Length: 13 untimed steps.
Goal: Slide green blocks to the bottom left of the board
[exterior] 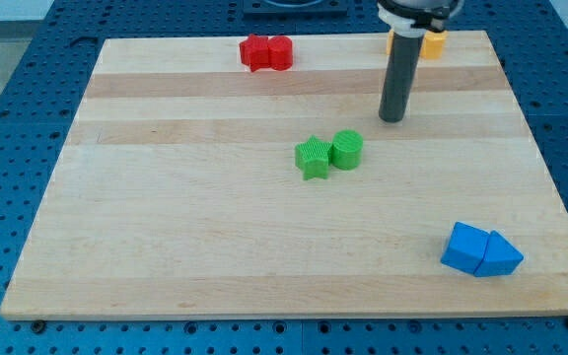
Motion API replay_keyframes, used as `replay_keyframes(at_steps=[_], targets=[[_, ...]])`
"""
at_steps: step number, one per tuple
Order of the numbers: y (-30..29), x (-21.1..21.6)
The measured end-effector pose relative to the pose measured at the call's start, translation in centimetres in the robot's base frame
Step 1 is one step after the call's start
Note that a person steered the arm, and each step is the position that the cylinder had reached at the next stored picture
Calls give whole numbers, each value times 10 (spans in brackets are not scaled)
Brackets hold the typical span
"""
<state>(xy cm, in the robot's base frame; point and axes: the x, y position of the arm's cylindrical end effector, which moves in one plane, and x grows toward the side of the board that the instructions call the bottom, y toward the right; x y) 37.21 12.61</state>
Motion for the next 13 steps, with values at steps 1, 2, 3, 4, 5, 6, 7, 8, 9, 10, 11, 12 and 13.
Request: replay_keyframes(at_steps=[1,2,3,4,5,6,7,8,9,10,11,12,13], targets=[[-6,17],[-31,43],[-61,71],[-91,72],[-119,72],[-145,72],[-170,72],[-195,72],[-223,72],[-251,76],[-274,93],[-285,118],[-297,129]])
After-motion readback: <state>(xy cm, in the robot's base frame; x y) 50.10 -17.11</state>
